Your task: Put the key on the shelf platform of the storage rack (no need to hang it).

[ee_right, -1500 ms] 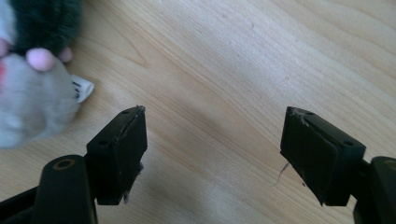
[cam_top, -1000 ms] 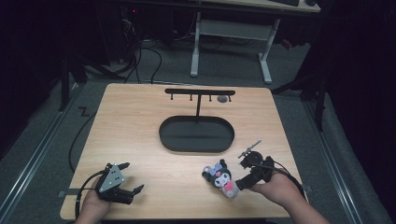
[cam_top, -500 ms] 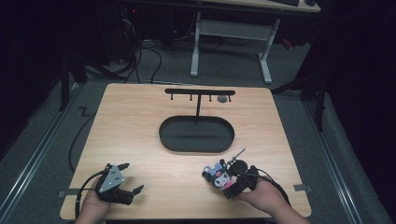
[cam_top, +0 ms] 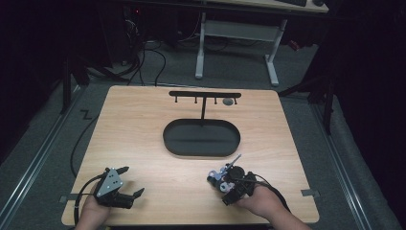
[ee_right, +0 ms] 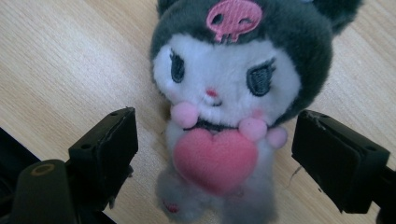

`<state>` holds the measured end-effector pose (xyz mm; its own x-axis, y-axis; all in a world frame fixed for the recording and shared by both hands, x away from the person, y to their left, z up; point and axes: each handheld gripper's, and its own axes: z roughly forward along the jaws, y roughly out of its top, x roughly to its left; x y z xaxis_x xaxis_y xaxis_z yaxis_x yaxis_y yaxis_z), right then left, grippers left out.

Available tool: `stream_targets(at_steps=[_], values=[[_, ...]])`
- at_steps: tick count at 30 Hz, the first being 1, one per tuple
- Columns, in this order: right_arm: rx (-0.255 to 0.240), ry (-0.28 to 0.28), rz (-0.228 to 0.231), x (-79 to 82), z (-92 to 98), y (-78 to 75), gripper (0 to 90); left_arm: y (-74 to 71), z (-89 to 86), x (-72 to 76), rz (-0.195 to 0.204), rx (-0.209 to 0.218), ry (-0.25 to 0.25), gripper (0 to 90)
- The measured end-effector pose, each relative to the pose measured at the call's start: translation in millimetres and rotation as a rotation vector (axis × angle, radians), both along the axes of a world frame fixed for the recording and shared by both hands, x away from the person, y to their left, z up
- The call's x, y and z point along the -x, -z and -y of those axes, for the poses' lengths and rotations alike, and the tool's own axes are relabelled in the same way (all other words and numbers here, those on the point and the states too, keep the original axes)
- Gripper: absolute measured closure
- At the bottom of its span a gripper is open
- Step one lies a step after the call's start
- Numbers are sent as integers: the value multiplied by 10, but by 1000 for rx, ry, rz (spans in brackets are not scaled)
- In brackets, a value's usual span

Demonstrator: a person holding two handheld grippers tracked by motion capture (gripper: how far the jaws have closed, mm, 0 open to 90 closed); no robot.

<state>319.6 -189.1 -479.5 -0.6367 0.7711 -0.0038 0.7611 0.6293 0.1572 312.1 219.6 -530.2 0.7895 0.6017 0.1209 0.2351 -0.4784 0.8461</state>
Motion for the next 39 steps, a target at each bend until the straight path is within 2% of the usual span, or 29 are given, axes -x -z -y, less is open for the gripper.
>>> stream_targets(at_steps=[2,7,13,15,17,21,22,23,24,25,27,33,36,37,38,39], values=[[3,-1,14,9,9,9,201,-8,23,19,-1,13,9,65],[-37,-3,-17,25,19,42,250,-11,49,19,-3,17,13,64],[-40,-4,-22,25,10,37,274,-5,78,-7,-1,11,15,71],[-42,-1,-29,17,16,26,308,-11,74,-7,-4,12,15,71],[-64,-10,-41,13,20,18,334,-14,71,-6,-2,14,13,71],[-57,-24,-41,15,18,16,369,-13,69,-12,0,18,11,71],[-61,12,-50,26,22,11,387,-11,74,-18,-1,12,14,71],[-64,24,-52,30,27,7,396,-8,78,-20,-2,13,13,71],[-68,-27,-27,4,58,18,411,-6,82,-19,-2,15,14,73],[-61,17,-42,31,47,3,424,-6,82,-19,-2,15,14,73],[-60,19,-27,34,52,-8,448,-10,87,-19,1,13,16,73],[-60,39,-22,39,63,-15,472,-11,90,-9,-3,10,21,74],[-60,32,-9,51,64,-37,474,-17,79,18,4,10,23,73],[-65,19,-3,56,71,-50,474,-19,77,20,7,10,25,73],[-68,-21,12,47,89,-56,474,-23,74,15,9,5,27,73],[-64,-24,15,50,93,-69,475,-23,74,15,9,5,27,73]])
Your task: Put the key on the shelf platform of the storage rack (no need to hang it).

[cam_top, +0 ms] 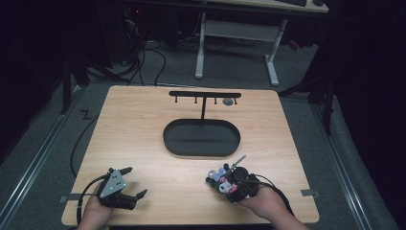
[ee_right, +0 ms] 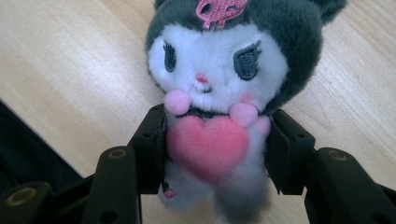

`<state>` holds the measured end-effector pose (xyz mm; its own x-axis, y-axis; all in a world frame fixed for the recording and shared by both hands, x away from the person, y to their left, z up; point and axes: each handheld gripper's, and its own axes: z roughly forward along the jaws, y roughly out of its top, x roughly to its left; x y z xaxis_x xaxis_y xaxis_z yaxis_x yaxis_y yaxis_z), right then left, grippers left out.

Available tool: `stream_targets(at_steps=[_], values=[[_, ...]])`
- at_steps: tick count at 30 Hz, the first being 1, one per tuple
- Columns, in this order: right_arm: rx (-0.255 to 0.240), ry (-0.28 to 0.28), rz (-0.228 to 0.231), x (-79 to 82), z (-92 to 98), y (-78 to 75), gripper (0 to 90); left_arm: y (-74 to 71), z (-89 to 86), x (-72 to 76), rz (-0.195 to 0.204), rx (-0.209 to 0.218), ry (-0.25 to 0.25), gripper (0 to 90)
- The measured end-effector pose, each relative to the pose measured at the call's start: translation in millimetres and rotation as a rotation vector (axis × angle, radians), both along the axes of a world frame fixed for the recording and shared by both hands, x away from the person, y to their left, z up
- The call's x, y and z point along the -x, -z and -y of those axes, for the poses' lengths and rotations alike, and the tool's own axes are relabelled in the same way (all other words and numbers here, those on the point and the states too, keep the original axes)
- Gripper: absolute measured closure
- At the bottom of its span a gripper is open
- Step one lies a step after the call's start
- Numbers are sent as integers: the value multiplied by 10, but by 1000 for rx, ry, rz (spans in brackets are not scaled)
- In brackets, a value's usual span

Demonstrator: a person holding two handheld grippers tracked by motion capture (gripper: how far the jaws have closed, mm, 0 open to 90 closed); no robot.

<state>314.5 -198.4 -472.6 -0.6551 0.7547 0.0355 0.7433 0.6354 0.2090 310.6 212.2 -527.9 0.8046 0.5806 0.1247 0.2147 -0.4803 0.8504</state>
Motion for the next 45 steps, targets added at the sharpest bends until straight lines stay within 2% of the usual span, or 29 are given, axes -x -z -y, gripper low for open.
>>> stream_targets(at_steps=[4,8,10,11,15,21,23,28,34,40,45], values=[[-8,0,16,-3,22,-38,478,-12,27,-31,6,8,2,75],[-15,8,16,-6,52,-67,482,-9,55,-65,12,10,5,75],[-19,29,7,-8,67,-90,483,-15,59,-77,17,16,1,79],[-20,20,16,-25,88,-101,483,-18,62,-77,18,14,1,81],[-36,60,12,-76,155,-157,484,-13,67,-64,17,3,5,80],[-48,79,19,-140,215,-238,483,-14,30,-23,14,-3,-1,80],[-75,99,20,-185,243,-271,483,-12,-19,16,12,-7,-6,74],[-103,103,26,-293,276,-296,483,-14,-124,83,14,3,-41,63],[-147,134,24,-407,298,-353,482,-15,-187,129,11,2,-59,62],[-162,150,39,-496,304,-399,481,-9,-165,121,7,-9,-50,63],[-157,161,57,-593,311,-475,480,-8,-138,94,10,-1,-44,62]])
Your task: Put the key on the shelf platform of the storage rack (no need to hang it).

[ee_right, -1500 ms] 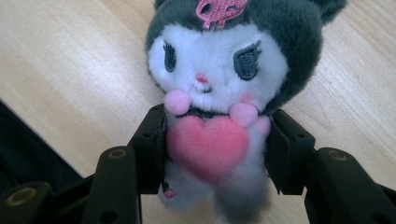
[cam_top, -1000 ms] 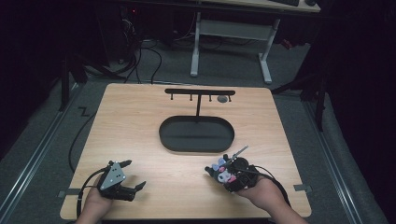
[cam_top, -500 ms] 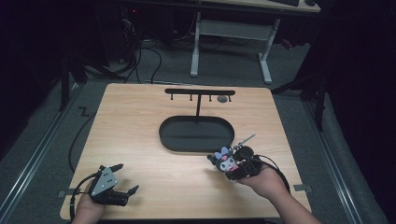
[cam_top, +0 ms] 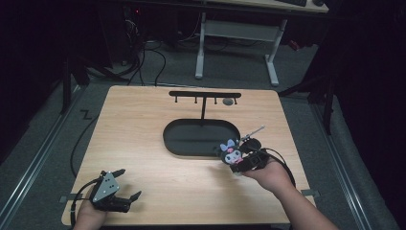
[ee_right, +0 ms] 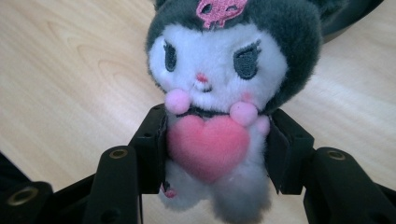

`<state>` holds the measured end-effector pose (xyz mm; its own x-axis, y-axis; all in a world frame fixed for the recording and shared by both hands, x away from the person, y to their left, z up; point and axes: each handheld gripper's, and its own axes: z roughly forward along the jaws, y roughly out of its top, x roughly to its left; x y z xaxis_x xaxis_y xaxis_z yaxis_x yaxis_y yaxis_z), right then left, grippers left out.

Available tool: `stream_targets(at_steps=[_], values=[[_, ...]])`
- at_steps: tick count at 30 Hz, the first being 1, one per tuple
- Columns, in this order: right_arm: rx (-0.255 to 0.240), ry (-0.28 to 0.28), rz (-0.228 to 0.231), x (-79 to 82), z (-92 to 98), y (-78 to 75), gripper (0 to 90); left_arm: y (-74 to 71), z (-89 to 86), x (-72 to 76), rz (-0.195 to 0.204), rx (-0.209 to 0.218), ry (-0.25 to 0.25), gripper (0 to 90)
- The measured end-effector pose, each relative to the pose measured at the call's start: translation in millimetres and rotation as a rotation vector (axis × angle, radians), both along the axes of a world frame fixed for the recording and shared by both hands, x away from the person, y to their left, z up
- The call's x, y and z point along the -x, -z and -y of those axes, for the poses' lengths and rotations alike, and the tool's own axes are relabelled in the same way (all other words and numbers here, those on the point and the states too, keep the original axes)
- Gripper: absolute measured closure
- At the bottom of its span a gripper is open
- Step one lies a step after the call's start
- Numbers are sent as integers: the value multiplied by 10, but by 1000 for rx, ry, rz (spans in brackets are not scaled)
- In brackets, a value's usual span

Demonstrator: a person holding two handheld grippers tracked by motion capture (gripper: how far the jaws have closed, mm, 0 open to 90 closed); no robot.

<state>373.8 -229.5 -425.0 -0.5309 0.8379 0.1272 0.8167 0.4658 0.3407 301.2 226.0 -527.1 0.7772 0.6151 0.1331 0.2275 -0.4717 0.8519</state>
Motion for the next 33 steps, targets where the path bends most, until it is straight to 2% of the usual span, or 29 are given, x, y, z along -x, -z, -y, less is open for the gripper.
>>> stream_targets(at_steps=[5,16,24,33], values=[[2,21,10,-111,-9,-75,480,-1,17,-18,-2,-4,9,62],[5,30,-1,-384,-123,-100,479,-3,-2,-19,-5,-1,8,63],[-20,30,12,-623,-265,-61,477,4,0,-13,-4,5,11,62],[-4,32,-1,-828,-375,27,478,13,-13,-19,-16,2,11,63]])
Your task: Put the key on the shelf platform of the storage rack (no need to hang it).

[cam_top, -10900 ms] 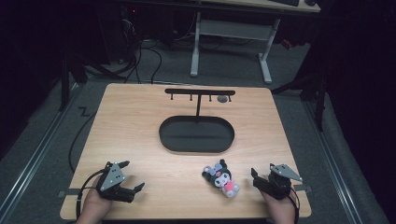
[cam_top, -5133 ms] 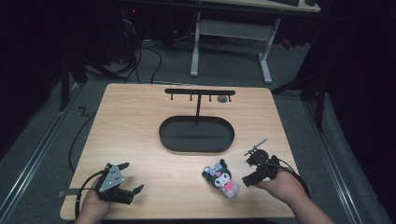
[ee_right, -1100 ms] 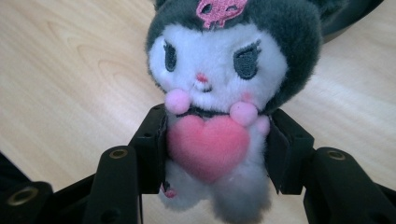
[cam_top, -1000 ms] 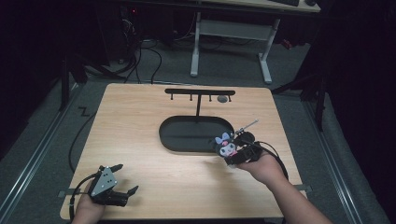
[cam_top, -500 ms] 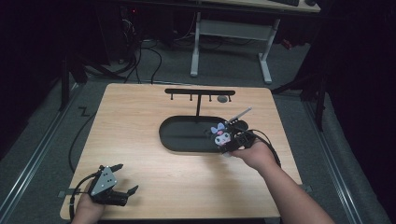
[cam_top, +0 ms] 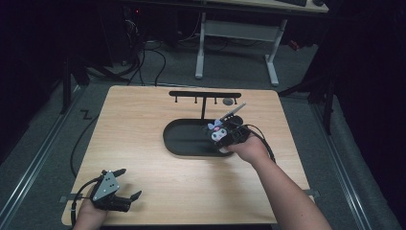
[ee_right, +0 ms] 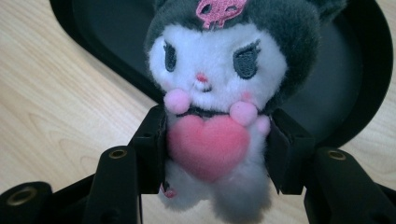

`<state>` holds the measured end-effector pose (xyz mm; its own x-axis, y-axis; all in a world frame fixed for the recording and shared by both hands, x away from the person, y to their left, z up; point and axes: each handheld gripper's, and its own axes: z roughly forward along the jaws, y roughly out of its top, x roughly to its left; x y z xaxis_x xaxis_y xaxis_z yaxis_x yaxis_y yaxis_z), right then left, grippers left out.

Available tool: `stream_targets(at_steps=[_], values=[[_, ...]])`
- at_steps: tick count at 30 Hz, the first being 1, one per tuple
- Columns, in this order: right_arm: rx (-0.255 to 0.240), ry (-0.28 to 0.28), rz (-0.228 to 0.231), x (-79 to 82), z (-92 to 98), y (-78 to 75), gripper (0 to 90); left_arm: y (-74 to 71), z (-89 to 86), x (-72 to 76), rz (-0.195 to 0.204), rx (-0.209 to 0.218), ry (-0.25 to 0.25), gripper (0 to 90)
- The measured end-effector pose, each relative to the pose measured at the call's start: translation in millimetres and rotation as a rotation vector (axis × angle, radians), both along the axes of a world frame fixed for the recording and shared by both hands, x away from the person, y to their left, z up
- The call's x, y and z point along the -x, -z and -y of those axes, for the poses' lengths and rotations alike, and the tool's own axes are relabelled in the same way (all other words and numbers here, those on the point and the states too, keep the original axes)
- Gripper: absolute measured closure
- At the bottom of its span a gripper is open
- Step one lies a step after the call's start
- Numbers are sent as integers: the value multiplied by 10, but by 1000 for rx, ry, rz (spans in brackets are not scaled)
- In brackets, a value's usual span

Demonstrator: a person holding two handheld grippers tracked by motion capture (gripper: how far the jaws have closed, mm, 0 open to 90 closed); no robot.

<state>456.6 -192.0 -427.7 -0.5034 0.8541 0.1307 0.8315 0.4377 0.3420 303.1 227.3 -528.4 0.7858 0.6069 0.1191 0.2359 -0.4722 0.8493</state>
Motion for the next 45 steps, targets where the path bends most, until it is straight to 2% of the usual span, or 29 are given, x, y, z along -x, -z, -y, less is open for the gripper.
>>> stream_targets(at_steps=[2,6,10,12,16,19,22,25,27,29,32,37,41,45], values=[[19,1,5,-47,-11,12,478,9,5,-2,-5,1,5,63],[-2,33,0,-133,3,52,478,9,15,-4,-8,-6,14,63],[19,46,-3,-222,5,134,477,18,15,-4,-13,-2,13,63],[13,58,-2,-258,9,160,477,19,14,-1,-17,-6,17,63],[6,61,-9,-330,-17,220,478,27,17,-3,-24,-8,23,64],[28,43,-8,-377,-78,237,476,30,21,-4,-25,-12,26,64],[19,46,6,-421,-129,218,477,26,18,-5,-24,-8,24,64],[18,47,-3,-452,-161,246,476,23,10,-3,-22,-7,22,64],[31,37,-6,-456,-172,292,475,21,5,-5,-22,-5,20,64],[40,48,-29,-432,-182,323,474,21,5,-2,-19,-2,19,64],[47,26,-35,-391,-143,361,472,21,9,-3,-22,-4,21,64],[63,29,-67,-329,-64,388,468,16,22,0,-18,-7,24,64],[54,34,-61,-320,-42,393,467,14,26,1,-19,-6,25,64],[49,29,-77,-329,-81,437,465,17,23,3,-17,-6,23,64]])
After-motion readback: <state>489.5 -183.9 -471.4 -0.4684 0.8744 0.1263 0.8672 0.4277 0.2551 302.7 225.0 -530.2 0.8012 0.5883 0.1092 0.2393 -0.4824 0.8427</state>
